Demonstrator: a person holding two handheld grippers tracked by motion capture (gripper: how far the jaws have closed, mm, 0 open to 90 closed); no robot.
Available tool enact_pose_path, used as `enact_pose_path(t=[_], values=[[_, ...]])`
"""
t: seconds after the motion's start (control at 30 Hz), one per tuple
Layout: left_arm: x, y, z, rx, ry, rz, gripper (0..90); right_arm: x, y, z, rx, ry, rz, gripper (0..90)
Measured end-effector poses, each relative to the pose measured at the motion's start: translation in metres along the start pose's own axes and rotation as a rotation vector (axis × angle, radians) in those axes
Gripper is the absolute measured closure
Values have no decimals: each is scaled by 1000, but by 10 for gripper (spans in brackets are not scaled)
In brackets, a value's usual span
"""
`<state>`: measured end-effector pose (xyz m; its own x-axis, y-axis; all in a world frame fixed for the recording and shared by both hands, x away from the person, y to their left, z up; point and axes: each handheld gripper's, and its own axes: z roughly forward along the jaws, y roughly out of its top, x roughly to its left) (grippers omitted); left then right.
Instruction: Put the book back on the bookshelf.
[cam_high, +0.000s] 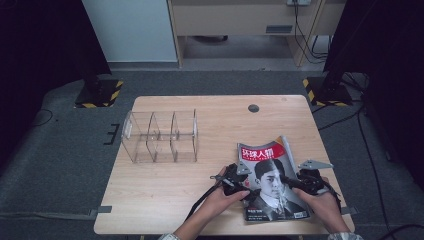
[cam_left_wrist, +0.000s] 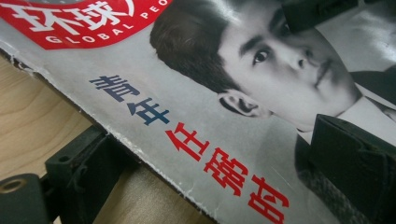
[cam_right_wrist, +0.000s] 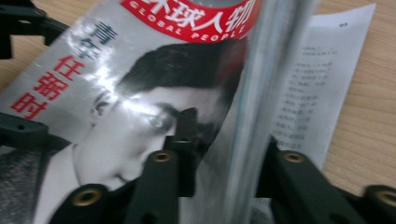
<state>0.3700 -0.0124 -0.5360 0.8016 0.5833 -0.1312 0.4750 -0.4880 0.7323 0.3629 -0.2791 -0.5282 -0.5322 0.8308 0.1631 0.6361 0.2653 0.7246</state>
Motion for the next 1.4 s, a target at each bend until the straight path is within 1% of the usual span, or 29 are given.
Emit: enact_pose_path(t=[0.03, 0.13, 0.17, 0.23, 0.27, 0.33, 0.4, 0.47, 0.5, 0.53, 0.6, 0.7, 0.73, 0.77, 0.8, 0.83, 0.87, 0.93, 1.0, 1.03, 1.07, 1.13, 1.17, 1.2, 1.23, 1.27, 1.3, 1.33, 1.4], values=[[0, 0, 0, 1, 6, 1, 41, 0, -1, 1, 5, -9, -3, 474], [-2, 0, 0, 7, 18, 6, 41, -1, -1, 2, -12, -40, -4, 358], [-2, 0, 0, 7, 18, 6, 41, -2, -1, 2, -16, -44, 7, 339], [-2, 0, 0, 9, 25, 10, 41, -4, -2, 0, -30, -60, 4, 295], [-2, 0, 0, 9, 27, 11, 41, -4, -2, 0, -30, -60, 4, 295], [-3, -1, 0, 10, 30, 13, 41, -6, -2, -2, -38, -88, 16, 263], [-3, -1, 0, 11, 32, 13, 40, -11, -3, -3, -47, -115, 42, 233], [-3, -1, 0, 11, 31, 13, 39, -15, -4, -4, -33, -129, 67, 216], [-3, -1, 0, 10, 30, 12, 39, -16, -5, -3, -29, -133, 79, 220], [-3, -1, 0, 10, 30, 12, 39, -18, -6, -3, -22, -136, 76, 226], [-3, -1, 0, 11, 31, 13, 39, -18, -7, -3, -26, -142, 67, 254], [-3, -1, 0, 11, 24, 13, 31, -16, -7, -3, -29, -124, 65, 310], [-2, -1, 0, 11, 14, 11, 22, -13, -6, -3, -29, -103, 46, 331], [-2, -1, 0, 11, 14, 11, 18, -13, -6, -3, -29, -103, 46, 331], [-2, -1, 0, 10, 10, 9, 18, -12, -6, -2, -25, -115, 27, 343], [-1, -1, -1, 9, 6, 5, 18, -12, -6, -2, -25, -115, 27, 343], [0, -1, -1, 10, 3, 3, 17, -12, -6, -3, -27, -114, 25, 391], [1, -2, -2, 6, 7, -5, 17, -12, -7, -4, -30, -103, 38, 422], [1, -2, -3, 2, 8, -12, 17, -12, -7, -4, -31, -100, 35, 433], [2, -3, -3, 1, 6, -15, 17, -9, -6, -3, -32, -92, 24, 455], [2, -3, -4, 6, 4, -7, 17, -9, -6, -3, -32, -92, 24, 455], [2, -3, -4, 5, -8, 0, 17, -6, -5, 0, -30, -84, 9, 470], [3, -4, -5, 4, -12, 0, 18, 0, -3, 4, -30, -73, 0, 482], [4, -4, -5, 2, -16, -4, 18, 0, -3, 4, -30, -73, 0, 482], [5, -5, -6, -2, -20, -10, 19, 2, -3, 5, -29, -65, -12, 488], [7, -5, -7, -1, -24, 0, 27, 5, -2, 6, -27, -56, -24, 493], [8, -6, -9, 4, -30, 28, 42, 7, -2, 6, -24, -49, -35, 497], [10, -7, -10, 3, -37, 40, 52, 9, -2, 6, -18, -44, -36, 498], [14, -7, -12, -4, -56, 28, 105, 7, -2, 6, -16, -34, -26, 497]])
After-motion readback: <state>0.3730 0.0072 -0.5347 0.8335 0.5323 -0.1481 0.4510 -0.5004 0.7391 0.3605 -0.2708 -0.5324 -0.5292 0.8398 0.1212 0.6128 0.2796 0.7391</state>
